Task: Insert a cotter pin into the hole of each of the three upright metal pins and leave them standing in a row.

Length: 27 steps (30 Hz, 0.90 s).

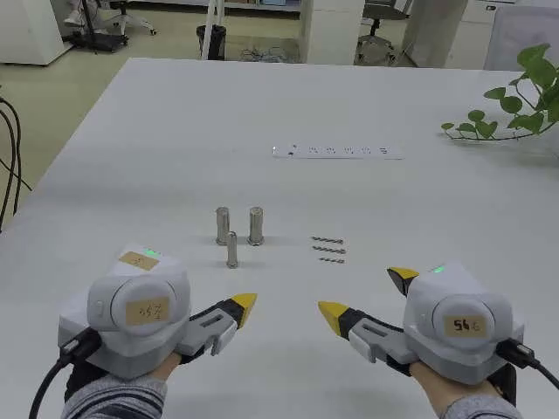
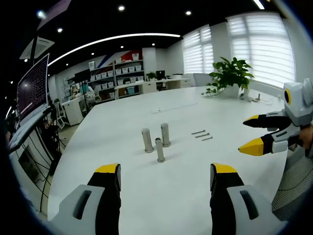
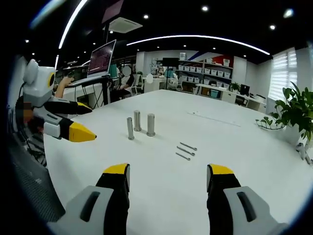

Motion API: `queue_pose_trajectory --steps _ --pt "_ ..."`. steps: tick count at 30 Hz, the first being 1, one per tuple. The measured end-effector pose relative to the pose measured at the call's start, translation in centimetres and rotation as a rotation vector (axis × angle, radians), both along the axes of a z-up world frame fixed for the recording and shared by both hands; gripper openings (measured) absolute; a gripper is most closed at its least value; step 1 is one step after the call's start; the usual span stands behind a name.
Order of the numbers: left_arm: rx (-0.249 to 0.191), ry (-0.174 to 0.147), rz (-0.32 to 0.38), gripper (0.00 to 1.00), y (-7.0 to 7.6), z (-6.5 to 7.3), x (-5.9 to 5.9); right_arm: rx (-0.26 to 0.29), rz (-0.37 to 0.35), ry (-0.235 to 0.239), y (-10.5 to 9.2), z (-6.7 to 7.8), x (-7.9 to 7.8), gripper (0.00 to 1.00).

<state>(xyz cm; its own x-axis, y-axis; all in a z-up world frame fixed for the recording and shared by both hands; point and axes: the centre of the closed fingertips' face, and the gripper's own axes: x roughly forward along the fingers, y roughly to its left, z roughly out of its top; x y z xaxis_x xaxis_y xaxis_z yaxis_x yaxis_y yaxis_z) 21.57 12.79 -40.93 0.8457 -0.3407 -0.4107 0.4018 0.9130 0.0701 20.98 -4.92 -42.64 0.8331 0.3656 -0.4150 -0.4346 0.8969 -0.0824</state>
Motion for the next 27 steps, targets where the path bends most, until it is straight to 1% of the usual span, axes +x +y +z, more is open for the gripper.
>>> queue_pose_trajectory --steps 3,9,11,19,27 --pt "0.007 0.002 -0.004 0.72 -0.05 -0.07 -0.05 -0.002 -0.002 0.003 -0.06 -0.04 -0.02 0.61" --pt "0.005 0.007 -0.004 0.72 -0.04 -0.13 -0.11 0.002 -0.003 0.007 -0.04 -0.04 -0.06 0.61" --pt "0.006 0.013 -0.005 0.72 -0.05 -0.23 -0.15 0.001 -0.003 0.008 -0.06 -0.05 -0.06 0.61" --pt "0.012 0.014 -0.009 0.72 -0.10 -0.33 -0.18 0.004 0.001 0.011 0.03 -0.12 -0.07 0.60" --pt "0.010 0.016 -0.012 0.72 -0.19 -0.39 -0.19 0.007 0.002 0.015 0.10 -0.17 -0.10 0.60"
